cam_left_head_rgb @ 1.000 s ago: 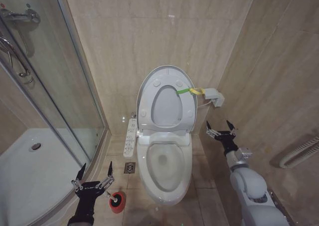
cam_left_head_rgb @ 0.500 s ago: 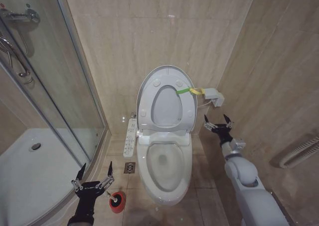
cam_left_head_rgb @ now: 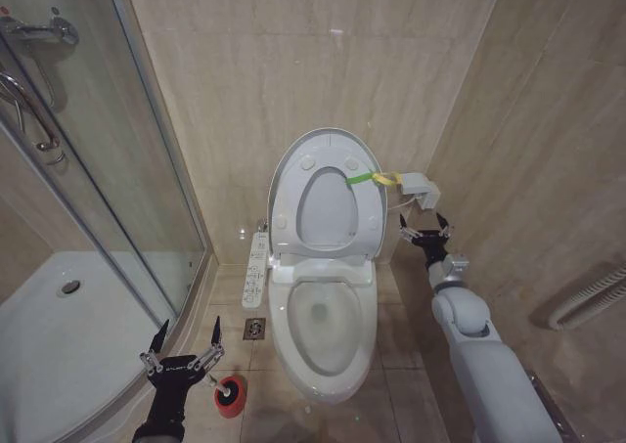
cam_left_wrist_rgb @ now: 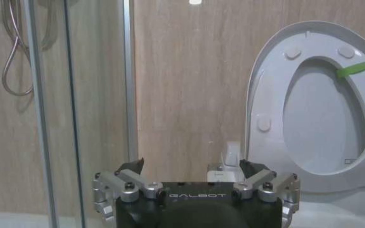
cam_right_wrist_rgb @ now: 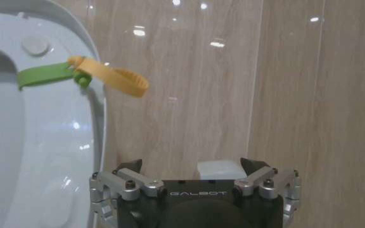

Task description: Open the toilet lid, clean the toilet bowl with a toilet brush, close the toilet lid, and flush.

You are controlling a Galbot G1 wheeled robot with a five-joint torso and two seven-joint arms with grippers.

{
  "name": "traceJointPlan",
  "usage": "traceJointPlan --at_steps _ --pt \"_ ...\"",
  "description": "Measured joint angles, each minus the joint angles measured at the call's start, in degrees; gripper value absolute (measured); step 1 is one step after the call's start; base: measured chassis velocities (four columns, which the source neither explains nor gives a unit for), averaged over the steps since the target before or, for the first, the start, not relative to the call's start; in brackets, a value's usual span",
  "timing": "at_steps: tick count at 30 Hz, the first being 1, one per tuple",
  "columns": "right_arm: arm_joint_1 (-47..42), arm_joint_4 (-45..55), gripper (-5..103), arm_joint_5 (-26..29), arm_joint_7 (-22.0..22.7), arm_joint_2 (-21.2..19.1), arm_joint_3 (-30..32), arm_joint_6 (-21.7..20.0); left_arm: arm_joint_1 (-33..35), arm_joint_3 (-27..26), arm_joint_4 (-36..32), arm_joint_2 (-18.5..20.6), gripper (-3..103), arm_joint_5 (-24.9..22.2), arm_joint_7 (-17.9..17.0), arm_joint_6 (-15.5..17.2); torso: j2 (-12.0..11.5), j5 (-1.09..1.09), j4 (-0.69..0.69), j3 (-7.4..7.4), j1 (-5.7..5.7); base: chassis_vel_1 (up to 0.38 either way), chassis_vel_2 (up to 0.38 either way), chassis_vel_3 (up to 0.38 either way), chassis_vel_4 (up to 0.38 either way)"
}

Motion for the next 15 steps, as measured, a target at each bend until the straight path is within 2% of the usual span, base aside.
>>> traceJointPlan --at_steps 15 --pt "10.11 -7.91 100 -1.48 0.49 0.69 -2.33 1.56 0.00 0.00 0.00 0.00 98 0.00 0.00 0.00 0.00 0.00 0.01 0.00 0.00 0.000 0.000 0.000 0.000"
